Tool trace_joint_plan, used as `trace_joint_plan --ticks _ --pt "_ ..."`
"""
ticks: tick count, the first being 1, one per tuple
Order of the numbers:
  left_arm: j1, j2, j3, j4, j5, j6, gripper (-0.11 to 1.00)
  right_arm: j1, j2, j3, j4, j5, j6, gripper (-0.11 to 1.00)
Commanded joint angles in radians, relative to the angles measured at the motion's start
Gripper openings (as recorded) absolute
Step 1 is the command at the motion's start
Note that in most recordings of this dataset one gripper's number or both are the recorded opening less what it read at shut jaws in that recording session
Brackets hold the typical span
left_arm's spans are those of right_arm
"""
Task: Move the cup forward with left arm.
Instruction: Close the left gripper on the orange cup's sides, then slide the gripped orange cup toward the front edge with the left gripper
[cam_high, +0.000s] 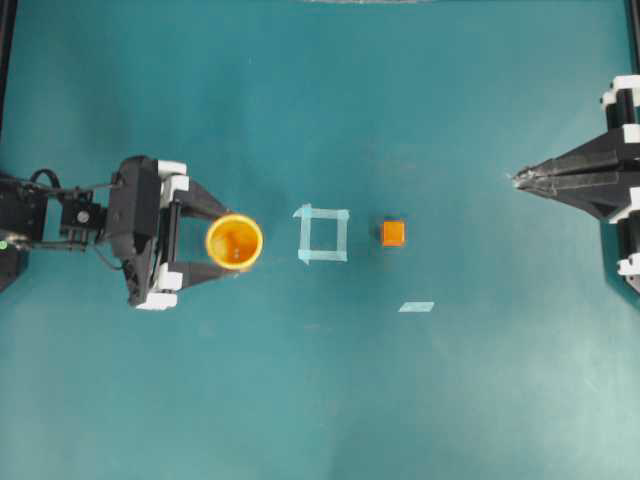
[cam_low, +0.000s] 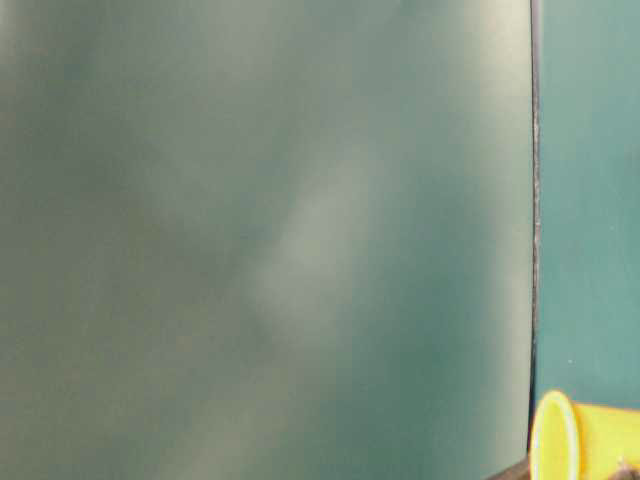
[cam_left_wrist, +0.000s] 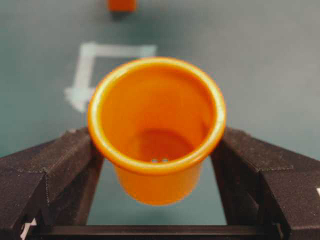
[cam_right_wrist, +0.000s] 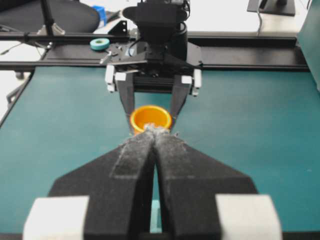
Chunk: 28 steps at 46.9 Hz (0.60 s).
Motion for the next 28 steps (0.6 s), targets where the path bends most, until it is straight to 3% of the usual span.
trace_joint_plan --ticks 1,7,13,28 --pt "-0.038 0.0 0.006 -0.028 -0.043 -0.003 0.65 0.0 0.003 -0.035 0.002 0.003 0.002 0.0" --pt "-0.1 0.009 0.02 -0.087 -0.098 -0.003 0.65 0.0 0.003 -0.04 0.002 0.012 0.002 0.0" --pt "-0.16 0.026 0.008 -0.11 -0.115 -0.003 0.65 0.0 0.002 -0.041 0.002 0.014 0.002 0.0" --pt "-0.268 0.132 -0.069 -0.121 -0.127 -0.002 0.65 0.0 0.005 -0.041 0.002 0.031 0.002 0.0"
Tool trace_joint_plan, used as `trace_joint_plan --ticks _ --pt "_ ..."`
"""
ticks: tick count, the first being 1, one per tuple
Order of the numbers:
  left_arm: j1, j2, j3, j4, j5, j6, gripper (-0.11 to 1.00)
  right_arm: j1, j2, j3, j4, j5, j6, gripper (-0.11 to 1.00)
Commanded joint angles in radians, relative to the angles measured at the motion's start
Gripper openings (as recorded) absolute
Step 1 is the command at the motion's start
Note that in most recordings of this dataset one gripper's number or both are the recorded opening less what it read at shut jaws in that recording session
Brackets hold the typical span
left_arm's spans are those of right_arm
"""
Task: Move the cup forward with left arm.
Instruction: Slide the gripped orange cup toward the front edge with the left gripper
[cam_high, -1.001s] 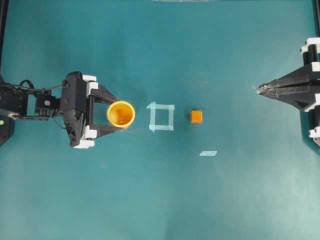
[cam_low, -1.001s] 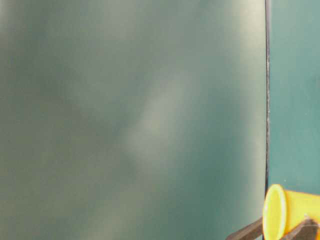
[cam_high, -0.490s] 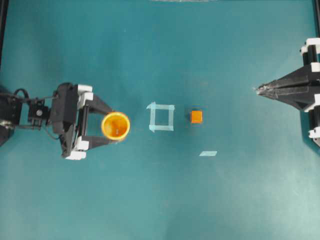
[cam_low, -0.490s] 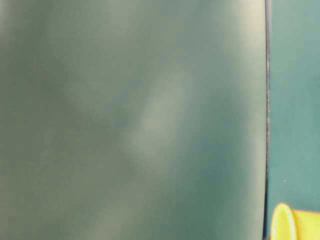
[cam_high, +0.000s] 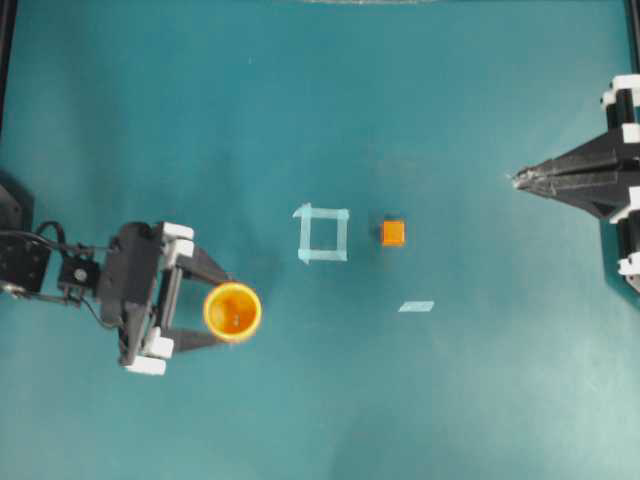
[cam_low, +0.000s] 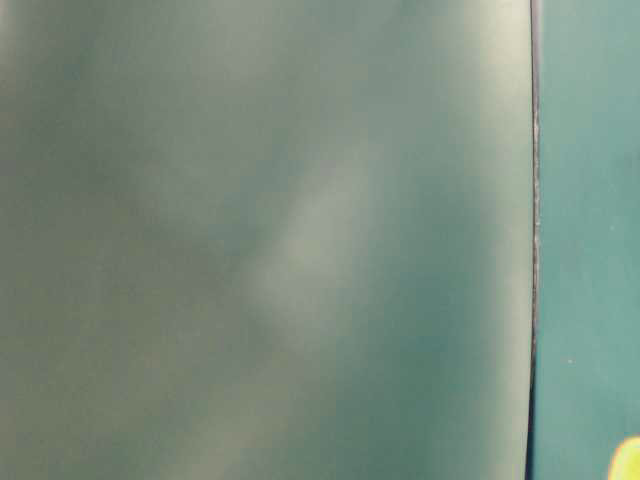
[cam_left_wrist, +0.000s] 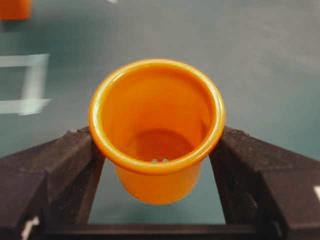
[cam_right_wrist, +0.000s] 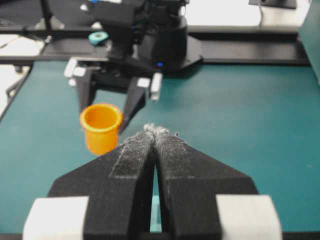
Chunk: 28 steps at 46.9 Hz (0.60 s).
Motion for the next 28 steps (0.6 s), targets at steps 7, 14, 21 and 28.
trace_joint_plan --ticks 7,14,21,28 --pt "-0.066 0.041 -0.066 -0.017 -0.011 0.015 0.65 0.0 0.003 -0.029 0.002 0.026 0.002 0.0" --pt "-0.106 0.048 -0.081 -0.048 -0.011 0.021 0.65 0.002 0.002 -0.031 0.002 0.031 0.002 0.0" --pt "-0.144 0.054 -0.091 -0.057 -0.011 0.023 0.65 0.0 0.003 -0.031 0.002 0.032 0.002 0.0" --pt "-0.172 0.058 -0.101 -0.061 -0.011 0.026 0.65 0.0 0.003 -0.031 0.002 0.032 0.0 0.0"
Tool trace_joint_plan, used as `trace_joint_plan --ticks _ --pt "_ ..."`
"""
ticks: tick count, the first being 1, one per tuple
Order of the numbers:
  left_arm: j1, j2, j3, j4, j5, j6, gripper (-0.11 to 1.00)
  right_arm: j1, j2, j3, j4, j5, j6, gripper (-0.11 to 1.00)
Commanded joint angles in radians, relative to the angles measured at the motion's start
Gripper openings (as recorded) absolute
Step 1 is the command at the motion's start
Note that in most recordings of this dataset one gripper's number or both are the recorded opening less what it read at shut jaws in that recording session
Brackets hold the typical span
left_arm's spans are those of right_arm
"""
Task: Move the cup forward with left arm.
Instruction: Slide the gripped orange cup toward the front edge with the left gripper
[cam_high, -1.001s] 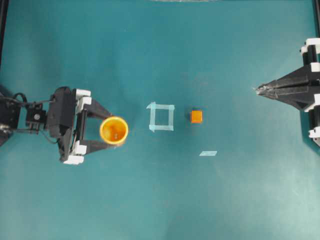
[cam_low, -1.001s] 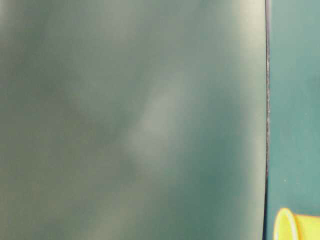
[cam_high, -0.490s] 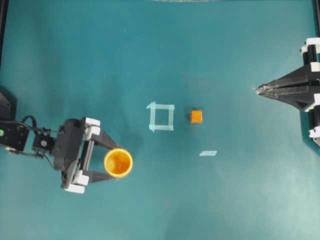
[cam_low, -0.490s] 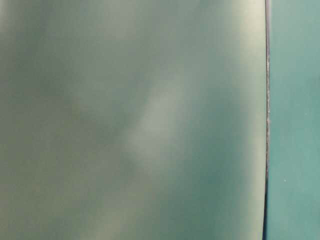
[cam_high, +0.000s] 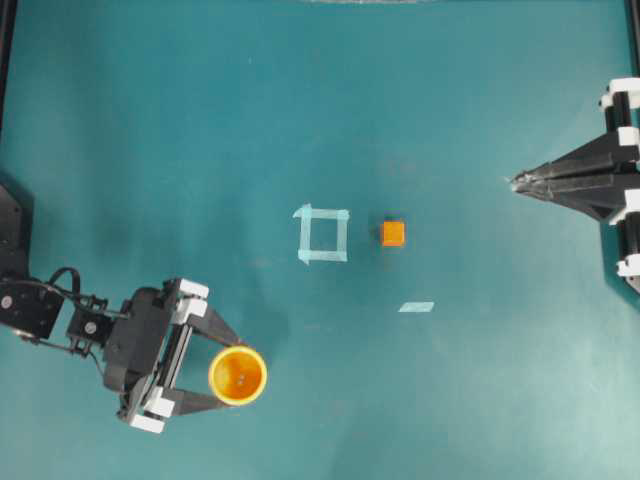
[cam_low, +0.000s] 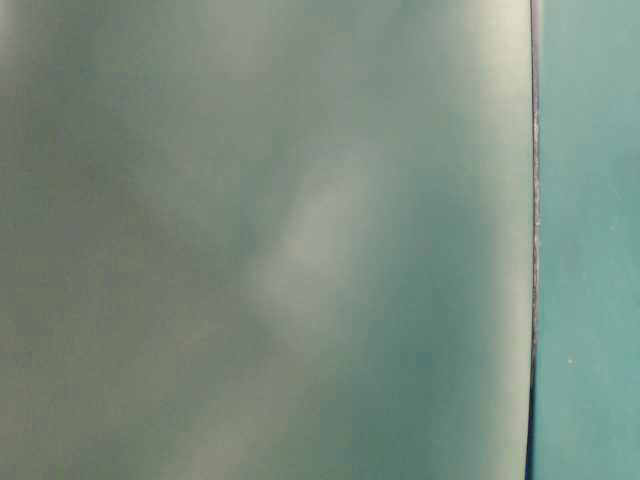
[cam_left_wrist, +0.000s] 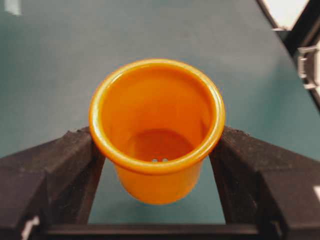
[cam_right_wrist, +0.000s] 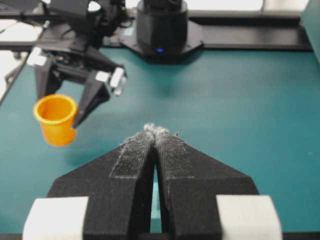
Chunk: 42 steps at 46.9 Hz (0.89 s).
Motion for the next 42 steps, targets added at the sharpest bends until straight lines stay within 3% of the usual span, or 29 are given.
trace_joint_plan --ticks 1,8,23,42 --pt "-0.018 -0.008 -0.023 -0.005 -0.011 0.006 0.65 0.0 0.003 -0.031 0.002 -0.003 0.0 0.0" --pt "-0.051 0.003 -0.051 -0.023 -0.011 0.041 0.65 0.0 0.003 -0.031 0.002 -0.003 0.0 0.0" --pt "-0.121 0.017 -0.075 -0.115 -0.008 0.124 0.65 0.0 0.003 -0.031 0.002 0.017 0.0 0.0" --pt "-0.195 0.025 -0.084 -0.196 -0.017 0.146 0.65 0.0 0.003 -0.031 0.0 0.02 0.0 0.0"
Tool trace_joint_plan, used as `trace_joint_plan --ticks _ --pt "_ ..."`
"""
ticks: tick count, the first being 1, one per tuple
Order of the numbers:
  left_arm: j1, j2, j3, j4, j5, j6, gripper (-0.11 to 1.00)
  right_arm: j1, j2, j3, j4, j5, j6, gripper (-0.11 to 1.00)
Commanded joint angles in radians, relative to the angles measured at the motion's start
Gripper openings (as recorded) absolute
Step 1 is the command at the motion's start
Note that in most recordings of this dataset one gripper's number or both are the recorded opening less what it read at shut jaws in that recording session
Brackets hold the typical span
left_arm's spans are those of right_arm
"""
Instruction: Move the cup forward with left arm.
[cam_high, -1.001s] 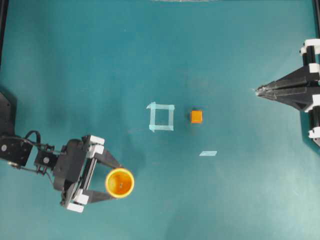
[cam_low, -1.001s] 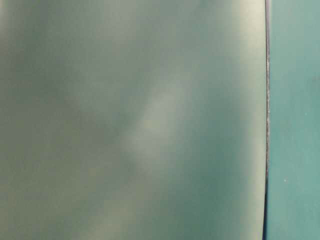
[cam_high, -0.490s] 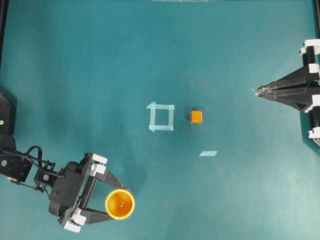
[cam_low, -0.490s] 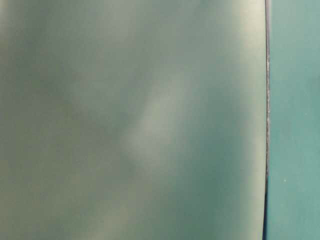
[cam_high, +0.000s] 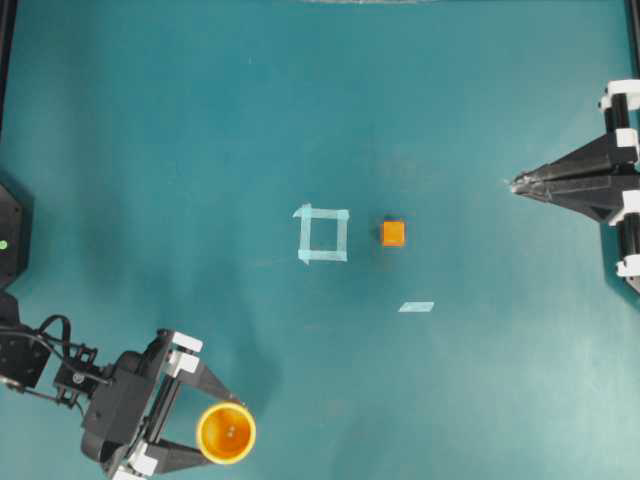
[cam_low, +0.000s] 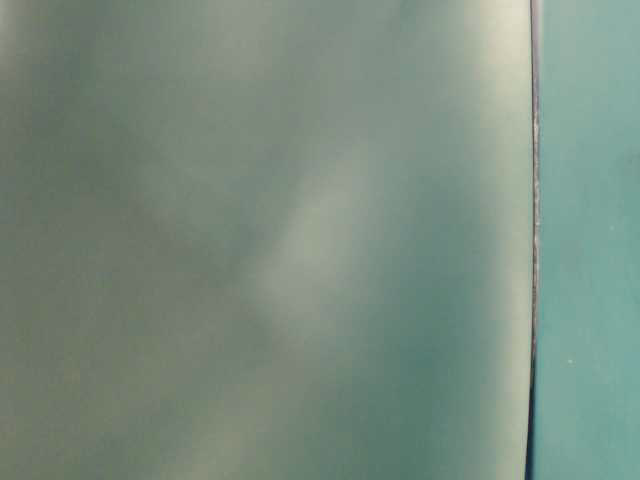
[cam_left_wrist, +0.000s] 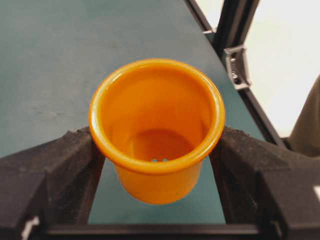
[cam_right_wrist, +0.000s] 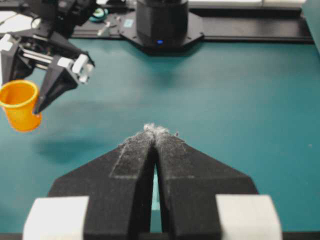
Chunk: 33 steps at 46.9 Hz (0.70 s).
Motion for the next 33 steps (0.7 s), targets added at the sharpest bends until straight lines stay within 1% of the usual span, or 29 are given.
trace_joint_plan --ticks 1,5,17,33 --pt "-0.012 -0.011 -0.02 -0.012 -0.015 0.006 0.65 0.0 0.003 -0.031 0.002 -0.005 0.0 0.0" --pt "-0.018 -0.008 -0.029 -0.017 -0.021 0.021 0.65 0.0 0.003 -0.031 0.0 -0.005 0.0 0.0" --pt "-0.032 0.008 -0.064 -0.052 -0.023 0.06 0.65 0.0 0.002 -0.031 0.0 -0.003 0.0 0.0" --pt "-0.064 0.012 -0.074 -0.097 -0.025 0.071 0.65 0.0 0.002 -0.031 0.0 -0.003 0.0 0.0"
